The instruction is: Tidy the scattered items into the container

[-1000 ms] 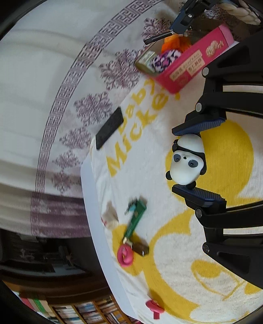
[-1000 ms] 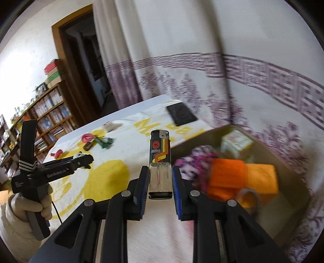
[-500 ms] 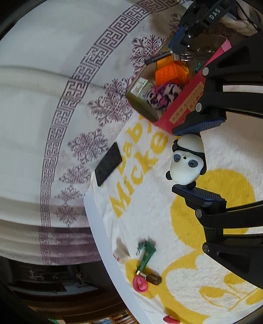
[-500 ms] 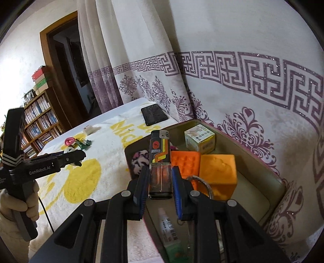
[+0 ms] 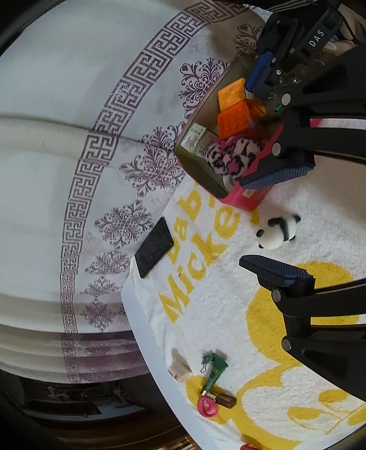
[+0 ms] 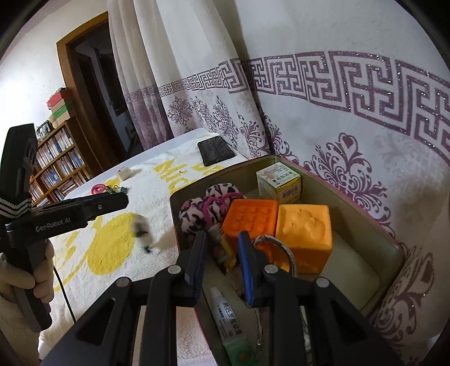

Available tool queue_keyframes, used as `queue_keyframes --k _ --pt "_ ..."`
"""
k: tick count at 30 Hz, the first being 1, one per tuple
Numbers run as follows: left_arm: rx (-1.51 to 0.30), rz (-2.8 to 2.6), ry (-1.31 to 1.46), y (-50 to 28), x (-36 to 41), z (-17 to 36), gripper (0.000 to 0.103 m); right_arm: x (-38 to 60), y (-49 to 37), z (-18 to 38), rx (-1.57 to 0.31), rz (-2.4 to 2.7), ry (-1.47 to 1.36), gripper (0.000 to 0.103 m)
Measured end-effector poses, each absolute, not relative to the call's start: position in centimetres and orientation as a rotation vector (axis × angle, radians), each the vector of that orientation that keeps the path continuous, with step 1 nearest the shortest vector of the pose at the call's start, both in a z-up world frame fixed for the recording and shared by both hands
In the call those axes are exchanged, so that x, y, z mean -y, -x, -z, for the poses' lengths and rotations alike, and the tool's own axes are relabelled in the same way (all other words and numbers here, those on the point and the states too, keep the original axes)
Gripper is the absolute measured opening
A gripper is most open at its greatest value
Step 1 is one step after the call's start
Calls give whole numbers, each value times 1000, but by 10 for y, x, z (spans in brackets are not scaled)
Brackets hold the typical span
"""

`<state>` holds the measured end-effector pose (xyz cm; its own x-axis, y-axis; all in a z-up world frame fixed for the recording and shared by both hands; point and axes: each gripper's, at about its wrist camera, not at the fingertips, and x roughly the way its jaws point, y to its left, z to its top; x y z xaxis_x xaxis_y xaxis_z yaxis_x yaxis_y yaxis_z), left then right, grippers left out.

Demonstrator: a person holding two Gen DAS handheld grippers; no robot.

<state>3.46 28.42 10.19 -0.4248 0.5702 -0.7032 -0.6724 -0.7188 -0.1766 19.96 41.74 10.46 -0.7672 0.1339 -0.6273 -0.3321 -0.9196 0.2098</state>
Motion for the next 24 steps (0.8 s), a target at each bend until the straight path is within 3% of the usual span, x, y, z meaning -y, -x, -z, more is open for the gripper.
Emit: queue_keyframes --k 13,17,24 --pt "-239 -2164 1059 -22 -296 -71 51 -416 -203 -107 -464 -2720 889 25" --pt "-281 -2158 1067 -20 -303 -58 64 -416 -204 -107 -472 -2726 883 25" --pt "-287 -2169 1131 -2 -310 -38 64 -412 -202 -110 -450 -2749 874 25"
